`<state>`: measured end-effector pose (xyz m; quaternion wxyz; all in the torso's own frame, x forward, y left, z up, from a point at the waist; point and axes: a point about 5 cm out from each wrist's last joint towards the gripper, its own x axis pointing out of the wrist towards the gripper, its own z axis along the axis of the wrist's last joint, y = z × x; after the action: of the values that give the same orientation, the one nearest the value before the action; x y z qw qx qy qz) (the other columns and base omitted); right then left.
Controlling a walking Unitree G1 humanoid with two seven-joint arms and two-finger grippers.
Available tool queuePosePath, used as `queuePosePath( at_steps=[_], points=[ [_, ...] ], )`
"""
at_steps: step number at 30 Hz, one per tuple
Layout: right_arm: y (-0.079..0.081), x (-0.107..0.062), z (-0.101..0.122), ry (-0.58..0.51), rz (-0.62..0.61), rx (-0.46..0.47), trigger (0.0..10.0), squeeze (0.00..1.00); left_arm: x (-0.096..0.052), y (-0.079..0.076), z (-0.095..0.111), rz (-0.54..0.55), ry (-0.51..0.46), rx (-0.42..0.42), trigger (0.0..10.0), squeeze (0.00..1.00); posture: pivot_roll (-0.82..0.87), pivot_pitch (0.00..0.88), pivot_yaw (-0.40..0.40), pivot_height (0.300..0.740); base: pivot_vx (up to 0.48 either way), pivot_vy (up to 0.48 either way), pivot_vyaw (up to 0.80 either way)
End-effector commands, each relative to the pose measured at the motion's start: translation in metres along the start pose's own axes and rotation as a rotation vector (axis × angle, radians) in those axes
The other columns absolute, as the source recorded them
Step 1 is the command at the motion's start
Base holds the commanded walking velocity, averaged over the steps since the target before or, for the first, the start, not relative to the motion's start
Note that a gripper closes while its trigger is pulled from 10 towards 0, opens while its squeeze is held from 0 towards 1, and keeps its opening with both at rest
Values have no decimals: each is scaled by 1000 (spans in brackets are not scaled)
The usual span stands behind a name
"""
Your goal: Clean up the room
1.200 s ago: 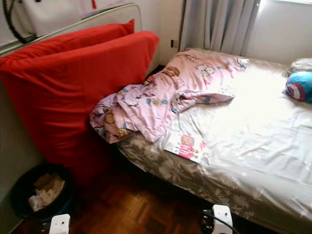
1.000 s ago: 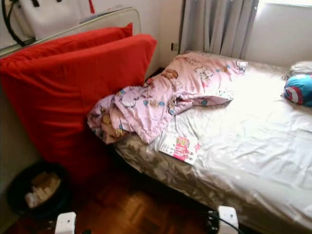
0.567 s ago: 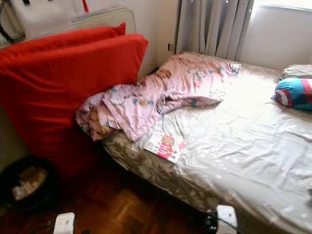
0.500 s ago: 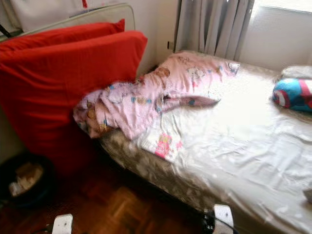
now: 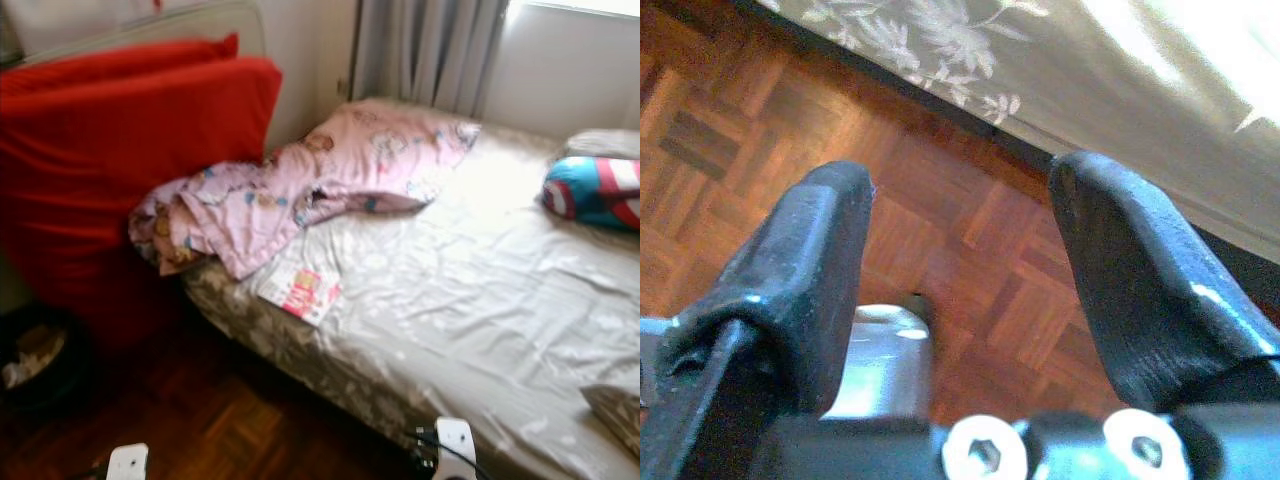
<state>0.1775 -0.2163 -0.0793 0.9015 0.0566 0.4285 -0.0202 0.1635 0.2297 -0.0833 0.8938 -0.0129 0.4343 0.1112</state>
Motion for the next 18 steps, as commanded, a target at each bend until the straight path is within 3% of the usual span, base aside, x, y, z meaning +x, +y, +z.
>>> queuePosePath(
  at_steps=[1, 18],
  points=[
    [-6, -2, -3, 10, -16, 0, 10000, 0, 0, -5, -1, -15, 6, 14, 10000, 0, -34, 0, -1, 740, 0, -315, 0],
    [-6, -2, -3, 10, -17, 1, 10000, 0, 1, -9, 5, -24, -28, 17, 10000, 0, -36, 0, -1, 740, 0, -259, 0]
  ],
)
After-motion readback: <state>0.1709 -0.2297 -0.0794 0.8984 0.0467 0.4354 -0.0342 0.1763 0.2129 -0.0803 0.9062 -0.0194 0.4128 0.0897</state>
